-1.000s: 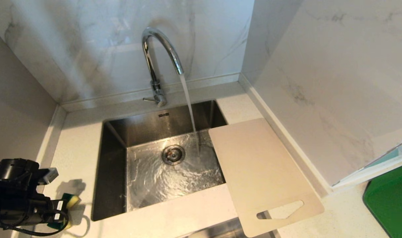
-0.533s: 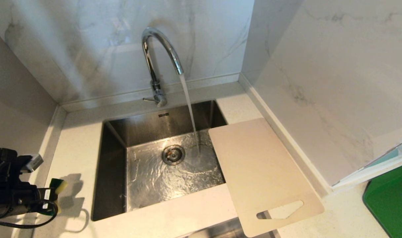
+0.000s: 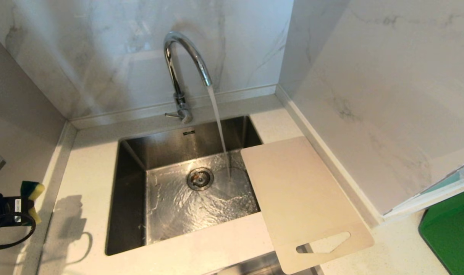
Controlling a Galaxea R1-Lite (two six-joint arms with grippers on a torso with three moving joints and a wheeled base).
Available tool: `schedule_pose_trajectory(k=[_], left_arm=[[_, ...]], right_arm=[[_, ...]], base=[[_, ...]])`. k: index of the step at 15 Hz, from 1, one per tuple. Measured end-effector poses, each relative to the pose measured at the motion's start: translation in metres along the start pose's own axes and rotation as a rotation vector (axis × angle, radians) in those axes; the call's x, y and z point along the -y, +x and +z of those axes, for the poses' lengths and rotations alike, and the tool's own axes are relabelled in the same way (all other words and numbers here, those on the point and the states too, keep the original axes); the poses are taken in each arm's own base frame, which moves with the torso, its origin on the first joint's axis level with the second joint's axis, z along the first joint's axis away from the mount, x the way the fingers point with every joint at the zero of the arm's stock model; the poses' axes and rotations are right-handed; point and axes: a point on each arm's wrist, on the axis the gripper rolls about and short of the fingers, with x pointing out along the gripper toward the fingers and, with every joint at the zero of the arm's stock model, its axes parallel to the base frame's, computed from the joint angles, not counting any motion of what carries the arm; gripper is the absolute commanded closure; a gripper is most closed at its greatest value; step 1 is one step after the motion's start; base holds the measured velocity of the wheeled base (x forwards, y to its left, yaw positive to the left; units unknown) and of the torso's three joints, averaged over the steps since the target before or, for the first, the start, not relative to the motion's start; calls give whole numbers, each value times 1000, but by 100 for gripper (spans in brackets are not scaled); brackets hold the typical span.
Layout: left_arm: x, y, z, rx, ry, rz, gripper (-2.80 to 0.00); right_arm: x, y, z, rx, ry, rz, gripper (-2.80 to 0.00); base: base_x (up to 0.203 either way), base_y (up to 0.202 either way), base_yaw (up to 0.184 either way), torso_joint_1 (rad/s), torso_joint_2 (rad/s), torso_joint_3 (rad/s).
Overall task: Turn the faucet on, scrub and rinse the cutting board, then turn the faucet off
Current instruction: Pick up the cutting board
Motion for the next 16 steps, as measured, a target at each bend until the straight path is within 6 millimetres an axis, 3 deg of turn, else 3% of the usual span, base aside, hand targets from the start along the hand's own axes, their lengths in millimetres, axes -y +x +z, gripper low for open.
schedule_pose_trajectory(k=[5, 8, 12, 16], left_arm=[[-1, -53, 1, 116, -9, -2, 0], [0, -89, -10, 185, -9, -2, 0], [3, -122, -52, 255, -6, -15, 0], [9, -127, -109, 253, 9, -120, 0]], right_arm=[[0, 0, 0, 0, 0, 0, 0], [0, 0, 0, 0, 0, 0, 0], [0, 0, 0, 0, 0, 0, 0], [0, 0, 0, 0, 0, 0, 0]], base=[[0, 0, 0, 0, 0, 0], [0, 0, 0, 0, 0, 0], [0, 0, 0, 0, 0, 0], [0, 0, 0, 0, 0, 0]])
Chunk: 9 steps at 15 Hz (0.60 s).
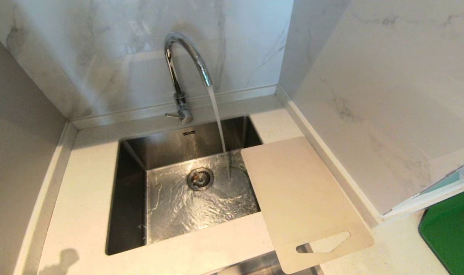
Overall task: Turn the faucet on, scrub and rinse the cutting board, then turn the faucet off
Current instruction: Pick up the cutting board
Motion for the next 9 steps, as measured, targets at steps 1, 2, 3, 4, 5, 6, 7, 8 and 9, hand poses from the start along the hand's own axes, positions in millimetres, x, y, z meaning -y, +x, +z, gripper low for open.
schedule_pose_trajectory(k=[1, 2, 3, 4, 5, 6, 7, 8, 9], left_arm=[[2, -2, -11, -4, 3, -28, 0], [3, -3, -20, -5, 6, -43, 0], [4, -5, -27, -2, 8, -53, 0], [4, -7, -32, 7, 10, -58, 0], [5, -9, -35, 19, 10, -62, 0], [5, -10, -36, 30, 11, -62, 0], [5, -11, -37, 40, 12, -60, 0], [5, -12, -37, 51, 14, -58, 0], [5, -13, -38, 56, 14, -56, 0]], right_arm=[[0, 0, 0, 0, 0, 1, 0], [0, 0, 0, 0, 0, 0, 0], [0, 0, 0, 0, 0, 0, 0], [0, 0, 0, 0, 0, 0, 0], [0, 0, 0, 0, -3, 0, 0], [0, 0, 0, 0, -5, 0, 0], [0, 0, 0, 1, -5, 0, 0], [0, 0, 0, 0, -4, 0, 0], [0, 0, 0, 0, -5, 0, 0]], base=[[0, 0, 0, 0, 0, 0], [0, 0, 0, 0, 0, 0], [0, 0, 0, 0, 0, 0], [0, 0, 0, 0, 0, 0], [0, 0, 0, 0, 0, 0], [0, 0, 0, 0, 0, 0], [0, 0, 0, 0, 0, 0], [0, 0, 0, 0, 0, 0], [0, 0, 0, 0, 0, 0]])
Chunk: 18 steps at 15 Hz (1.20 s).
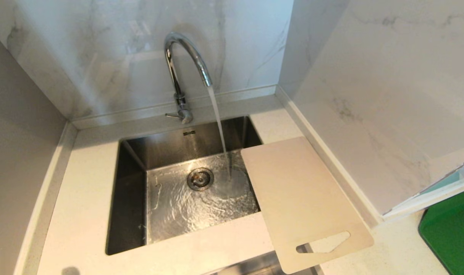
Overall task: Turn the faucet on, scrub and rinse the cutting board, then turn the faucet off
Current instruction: Pick up the cutting board
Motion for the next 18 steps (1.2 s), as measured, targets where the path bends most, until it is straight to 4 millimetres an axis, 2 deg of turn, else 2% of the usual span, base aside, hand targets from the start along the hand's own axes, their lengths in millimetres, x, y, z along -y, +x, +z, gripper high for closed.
schedule_pose_trajectory(k=[4, 10, 18], left_arm=[[0, -2, -3, 10, -11, 3, 0], [0, -10, 3, 89, 9, 15, 0], [-1, -9, -22, 196, 59, 9, 0]], right_arm=[[0, 0, 0, 0, 0, 0, 0], [0, 0, 0, 0, 0, -1, 0], [0, 0, 0, 0, 1, 0, 0]], base=[[0, 0, 0, 0, 0, 0], [0, 0, 0, 0, 0, 0], [0, 0, 0, 0, 0, 0]])
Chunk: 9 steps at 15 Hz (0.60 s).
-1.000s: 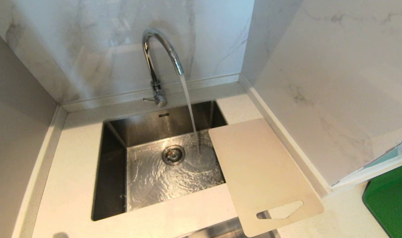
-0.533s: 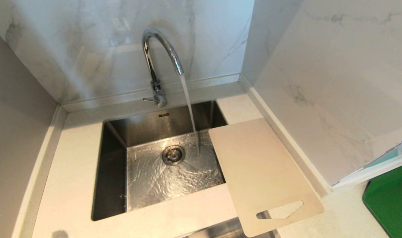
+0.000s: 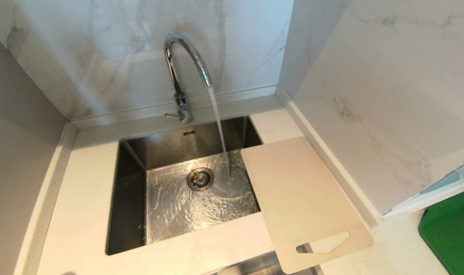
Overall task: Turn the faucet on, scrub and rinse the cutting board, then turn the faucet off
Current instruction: Pick up the cutting board
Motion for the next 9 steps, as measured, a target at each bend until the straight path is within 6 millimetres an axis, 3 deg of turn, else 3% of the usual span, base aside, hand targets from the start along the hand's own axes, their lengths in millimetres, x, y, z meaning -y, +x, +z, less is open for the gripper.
schedule_pose_trajectory(k=[5, 9], left_arm=[[1, -14, -19, 19, 33, -51, 0], [1, -18, -22, 63, -16, -50, 0]], right_arm=[[0, 0, 0, 0, 0, -1, 0], [0, 0, 0, 0, 0, 0, 0]], base=[[0, 0, 0, 0, 0, 0], [0, 0, 0, 0, 0, 0]])
